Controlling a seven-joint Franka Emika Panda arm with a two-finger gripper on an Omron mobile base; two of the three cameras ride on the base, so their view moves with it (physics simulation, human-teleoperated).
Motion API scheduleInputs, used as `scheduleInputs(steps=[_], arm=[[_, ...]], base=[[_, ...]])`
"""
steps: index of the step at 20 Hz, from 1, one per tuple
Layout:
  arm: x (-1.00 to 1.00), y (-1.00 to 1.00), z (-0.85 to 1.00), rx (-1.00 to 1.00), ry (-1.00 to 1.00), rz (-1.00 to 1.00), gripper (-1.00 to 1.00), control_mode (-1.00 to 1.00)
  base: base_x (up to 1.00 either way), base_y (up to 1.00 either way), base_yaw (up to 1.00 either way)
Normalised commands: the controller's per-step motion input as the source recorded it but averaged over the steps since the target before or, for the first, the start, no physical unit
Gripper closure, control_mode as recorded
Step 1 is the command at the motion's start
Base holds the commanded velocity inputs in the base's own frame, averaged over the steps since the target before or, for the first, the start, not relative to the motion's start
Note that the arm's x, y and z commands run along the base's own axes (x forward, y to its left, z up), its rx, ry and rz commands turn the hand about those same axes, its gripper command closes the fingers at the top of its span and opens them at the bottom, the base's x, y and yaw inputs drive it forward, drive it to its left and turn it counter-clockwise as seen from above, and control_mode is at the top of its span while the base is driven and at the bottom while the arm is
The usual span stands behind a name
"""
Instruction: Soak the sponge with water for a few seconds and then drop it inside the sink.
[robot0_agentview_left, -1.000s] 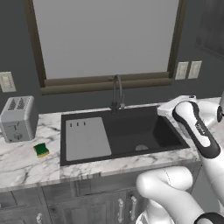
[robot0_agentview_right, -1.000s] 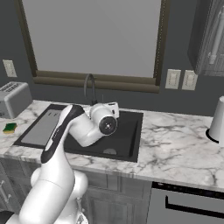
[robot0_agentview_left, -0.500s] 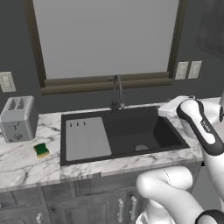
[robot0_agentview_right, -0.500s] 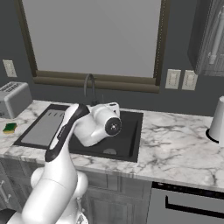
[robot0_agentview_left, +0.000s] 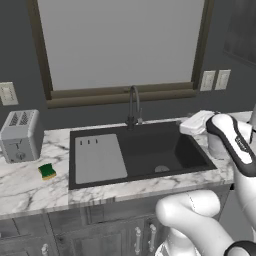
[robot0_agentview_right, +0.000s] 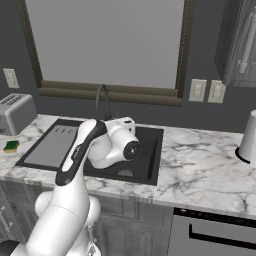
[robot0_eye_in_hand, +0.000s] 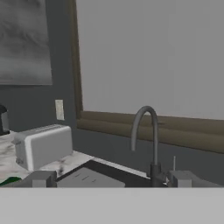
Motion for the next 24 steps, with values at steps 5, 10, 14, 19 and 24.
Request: scheduleInputs(steps=[5, 10, 14, 19, 24], arm=[[0.0, 0.24, 0.0, 0.0, -0.05, 0.0, -1.0, -1.0], [0.0, 0.06, 0.0, 0.0, 0.0, 0.0, -1.0, -1.0], [0.02, 0.0, 0.0, 0.0, 0.06, 0.01, -1.0, -1.0], [0.0, 0.0, 0.0, 0.0, 0.03, 0.0, -1.0, -1.0], [0.0, 0.0, 0.0, 0.0, 0.02, 0.0, -1.0, -1.0]], base=[[0.0, 0.0, 0.0], [0.0, 0.0, 0.0], [0.0, 0.0, 0.0], [0.0, 0.0, 0.0], [0.0, 0.0, 0.0]])
